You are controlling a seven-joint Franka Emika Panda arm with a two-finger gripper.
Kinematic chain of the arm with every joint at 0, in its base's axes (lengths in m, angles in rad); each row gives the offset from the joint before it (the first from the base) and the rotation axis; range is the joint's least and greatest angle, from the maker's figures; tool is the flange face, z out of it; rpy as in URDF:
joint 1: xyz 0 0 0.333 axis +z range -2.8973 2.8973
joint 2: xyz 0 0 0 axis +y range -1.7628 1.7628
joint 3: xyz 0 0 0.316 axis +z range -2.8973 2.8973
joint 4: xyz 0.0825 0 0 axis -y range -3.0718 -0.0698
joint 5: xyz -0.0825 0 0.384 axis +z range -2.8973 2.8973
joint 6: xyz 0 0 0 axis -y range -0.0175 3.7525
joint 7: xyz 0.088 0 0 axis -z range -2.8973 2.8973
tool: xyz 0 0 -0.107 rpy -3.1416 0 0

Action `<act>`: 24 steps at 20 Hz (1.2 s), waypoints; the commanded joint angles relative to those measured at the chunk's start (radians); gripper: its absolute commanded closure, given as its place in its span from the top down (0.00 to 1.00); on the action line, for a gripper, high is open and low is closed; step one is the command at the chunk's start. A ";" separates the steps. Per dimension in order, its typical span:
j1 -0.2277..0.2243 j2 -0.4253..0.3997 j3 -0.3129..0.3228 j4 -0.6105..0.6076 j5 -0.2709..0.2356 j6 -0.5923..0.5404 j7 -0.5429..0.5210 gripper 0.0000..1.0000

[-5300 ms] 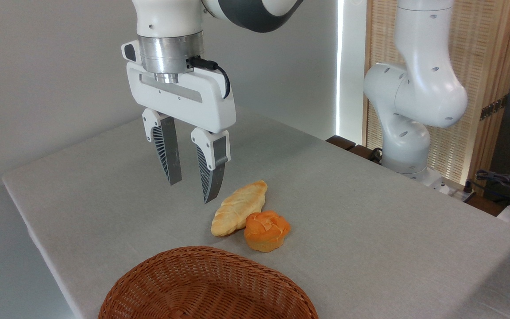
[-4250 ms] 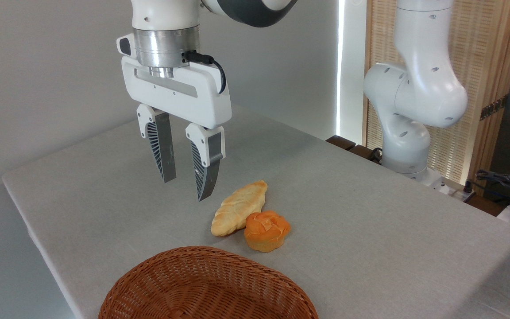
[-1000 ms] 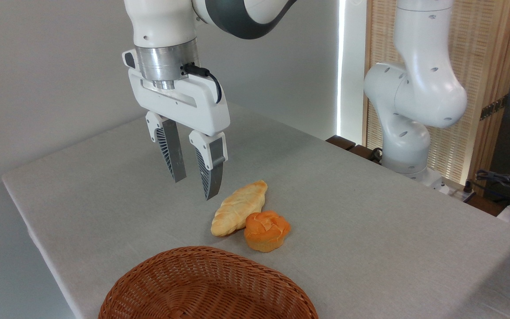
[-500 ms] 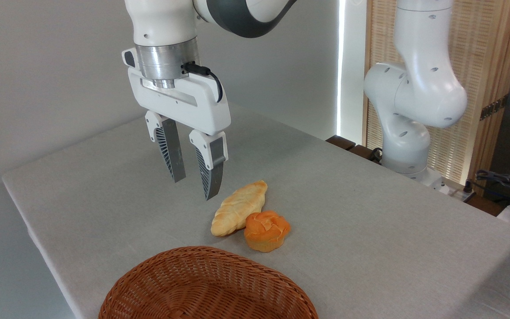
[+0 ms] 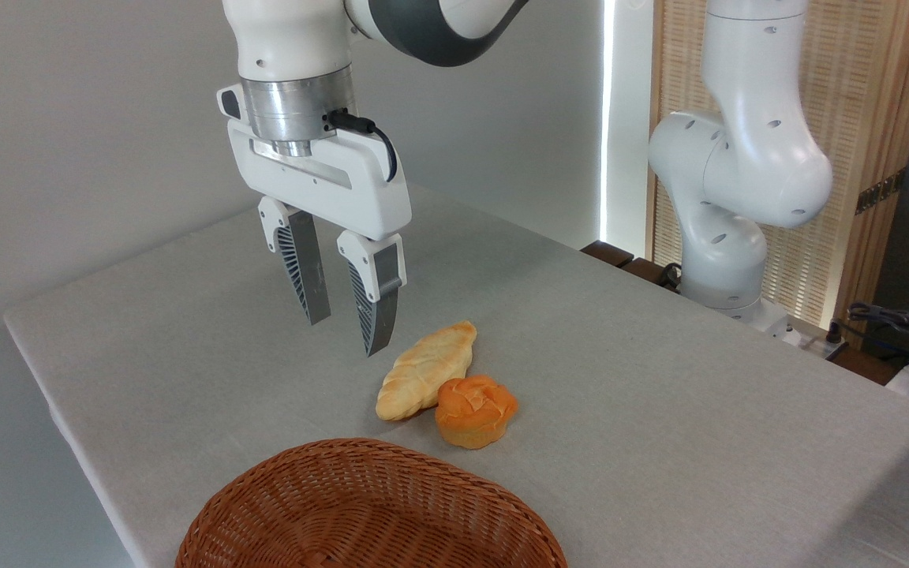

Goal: Put bread into the basket

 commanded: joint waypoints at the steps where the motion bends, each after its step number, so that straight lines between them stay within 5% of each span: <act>1: -0.004 0.004 0.008 0.020 -0.013 -0.016 -0.013 1.00; 17: -0.004 -0.002 0.001 0.005 -0.004 -0.076 -0.010 1.00; 24: -0.049 -0.135 -0.024 -0.234 -0.004 -0.057 -0.028 1.00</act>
